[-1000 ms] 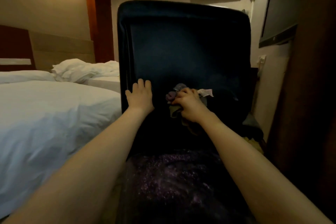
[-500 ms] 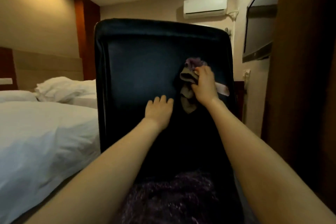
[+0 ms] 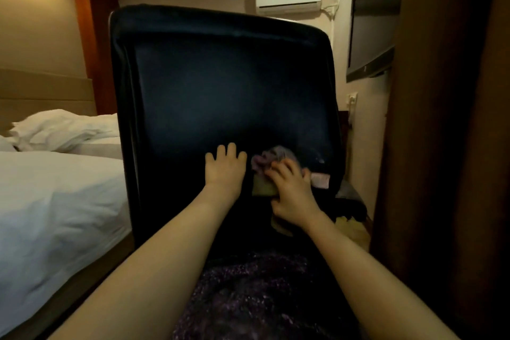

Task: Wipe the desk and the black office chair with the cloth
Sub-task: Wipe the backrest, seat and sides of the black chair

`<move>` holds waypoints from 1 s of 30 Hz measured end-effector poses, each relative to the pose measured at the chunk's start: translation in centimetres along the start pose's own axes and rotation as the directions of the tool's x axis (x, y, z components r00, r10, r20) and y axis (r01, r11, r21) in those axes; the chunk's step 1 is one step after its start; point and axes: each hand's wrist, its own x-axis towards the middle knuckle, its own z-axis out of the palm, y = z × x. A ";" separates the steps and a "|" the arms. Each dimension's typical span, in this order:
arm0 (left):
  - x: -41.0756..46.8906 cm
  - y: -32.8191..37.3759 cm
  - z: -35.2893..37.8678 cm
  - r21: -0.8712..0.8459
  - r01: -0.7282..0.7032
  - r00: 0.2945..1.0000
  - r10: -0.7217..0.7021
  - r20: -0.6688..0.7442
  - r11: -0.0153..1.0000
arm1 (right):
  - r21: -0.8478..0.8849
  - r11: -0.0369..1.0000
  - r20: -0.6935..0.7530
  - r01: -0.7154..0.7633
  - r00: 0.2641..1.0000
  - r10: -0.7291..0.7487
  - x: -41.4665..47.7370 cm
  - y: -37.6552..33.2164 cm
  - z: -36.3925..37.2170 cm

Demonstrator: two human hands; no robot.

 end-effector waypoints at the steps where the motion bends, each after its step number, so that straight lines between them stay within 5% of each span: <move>1: -0.2 0.3 -0.3 0.019 -0.005 1.000 0.005 0.003 1.000 | -0.003 0.999 0.013 0.037 0.999 -0.037 -1.6 0.4 0.5; 4: -0.6 1.1 -1.2 0.024 -0.021 1.000 0.021 0.012 0.999 | -0.078 0.985 0.088 0.156 0.985 -0.149 -4.1 2.1 -0.3; 7: -0.1 2.4 -1.9 -0.001 -0.058 0.998 0.058 -0.013 0.998 | -0.127 0.981 -0.012 0.144 0.989 -0.146 -3.5 4.1 -2.3; 10: 0.5 4.1 -1.7 -0.035 -0.112 0.994 0.111 -0.012 0.993 | 0.018 0.993 -0.257 -0.115 0.960 0.115 0.6 5.5 -6.4; 13: 0.9 5.1 -1.1 -0.029 -0.145 0.989 0.146 0.019 0.989 | 0.212 0.942 -0.319 -0.258 0.893 0.317 5.6 7.1 -9.4; 18: 1.6 4.5 -0.4 0.009 -0.163 0.987 0.163 0.004 0.987 | 0.007 0.954 -0.030 -0.300 0.953 0.300 7.2 6.6 -7.2; 25: 1.0 6.6 -0.6 0.060 -0.203 0.979 0.205 -0.021 0.977 | -0.032 0.972 0.006 -0.233 0.972 0.233 -1.3 4.6 -1.0; 28: 1.2 6.7 -1.4 0.043 -0.165 0.986 0.165 -0.006 0.985 | -0.056 0.975 0.219 -0.214 0.950 0.221 -5.0 4.6 0.5; 30: 1.2 6.4 -1.6 0.040 -0.173 0.985 0.172 0.009 0.984 | -0.200 0.979 0.422 -0.046 0.897 0.129 -6.6 5.4 0.0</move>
